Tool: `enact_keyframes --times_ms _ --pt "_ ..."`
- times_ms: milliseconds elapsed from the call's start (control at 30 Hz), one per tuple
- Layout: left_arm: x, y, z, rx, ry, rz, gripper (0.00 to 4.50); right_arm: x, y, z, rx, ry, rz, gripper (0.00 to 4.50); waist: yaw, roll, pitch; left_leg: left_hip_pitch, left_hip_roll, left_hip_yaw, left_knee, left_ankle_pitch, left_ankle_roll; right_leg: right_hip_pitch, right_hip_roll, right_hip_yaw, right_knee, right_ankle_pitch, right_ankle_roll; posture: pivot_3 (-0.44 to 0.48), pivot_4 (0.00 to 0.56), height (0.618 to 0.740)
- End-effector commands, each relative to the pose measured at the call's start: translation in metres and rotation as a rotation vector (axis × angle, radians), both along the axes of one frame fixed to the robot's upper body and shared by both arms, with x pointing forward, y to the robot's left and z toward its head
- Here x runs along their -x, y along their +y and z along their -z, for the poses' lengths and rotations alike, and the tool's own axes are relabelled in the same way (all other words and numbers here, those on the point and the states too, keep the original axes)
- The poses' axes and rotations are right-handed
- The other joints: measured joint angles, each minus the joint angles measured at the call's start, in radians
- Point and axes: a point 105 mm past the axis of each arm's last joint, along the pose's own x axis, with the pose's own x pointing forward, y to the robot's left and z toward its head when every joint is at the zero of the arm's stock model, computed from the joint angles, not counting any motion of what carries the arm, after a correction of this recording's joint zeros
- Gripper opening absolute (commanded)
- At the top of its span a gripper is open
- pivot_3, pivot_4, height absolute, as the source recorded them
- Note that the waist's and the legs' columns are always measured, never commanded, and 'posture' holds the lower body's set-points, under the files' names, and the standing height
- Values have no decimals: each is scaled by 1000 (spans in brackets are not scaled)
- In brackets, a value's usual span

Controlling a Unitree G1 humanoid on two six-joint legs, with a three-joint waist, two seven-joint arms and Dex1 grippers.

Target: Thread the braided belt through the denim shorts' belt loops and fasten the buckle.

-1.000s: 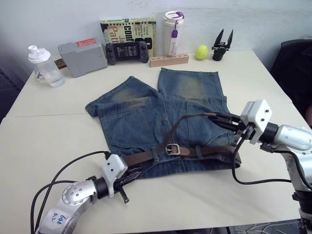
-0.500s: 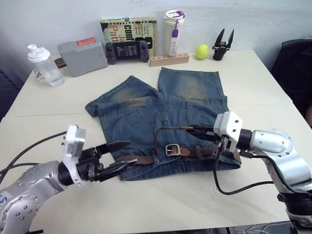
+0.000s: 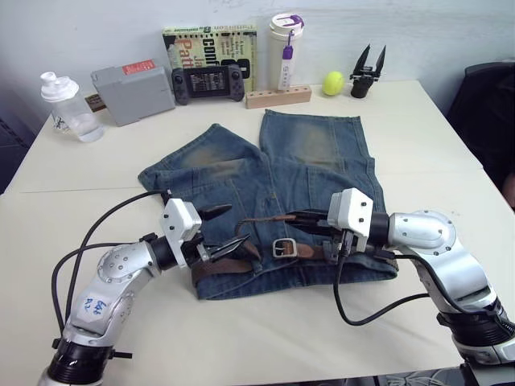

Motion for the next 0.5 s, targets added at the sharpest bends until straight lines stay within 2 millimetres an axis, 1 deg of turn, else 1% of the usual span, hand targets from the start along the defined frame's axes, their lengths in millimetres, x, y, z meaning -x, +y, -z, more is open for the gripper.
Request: enact_keyframes --times_ms 33,167,200,267,400,467,500 --pt "-2 -6 -5 7 -43 25 3916 6 7 -13 -13 -50 -34 0 0 0 0 0 0 0 0 0 0 0 0 0 0 0 0 0 150 708" --pt "-3 -9 -3 22 -47 37 3916 6 8 -14 -15 -49 -28 0 -3 0 0 0 0 0 0 0 0 0 0 0 1 0 0 0 150 708" --pt "-3 -10 -2 19 -47 42 3668 6 8 -14 -16 -49 -27 0 -3 0 0 0 0 0 0 0 0 0 0 0 1 0 0 0 150 708" --pt "-3 -10 -1 17 -48 43 3051 6 8 -14 -17 -50 -24 0 -2 0 0 0 0 0 0 0 0 0 0 0 1 0 0 0 150 708" --pt "-5 -10 -2 23 -55 40 1343 6 8 -15 -23 -48 -20 0 -2 0 0 0 0 0 1 0 0 0 0 0 1 0 0 0 150 708" --pt "-5 -10 -2 26 -57 39 699 6 8 -15 -24 -45 -18 0 -2 0 0 0 0 0 1 0 0 0 0 0 1 0 0 0 150 708" --pt "-5 -10 -2 27 -57 40 165 6 8 -15 -24 -43 -17 0 -2 0 0 0 0 0 1 0 1 0 0 0 1 0 0 0 150 708"
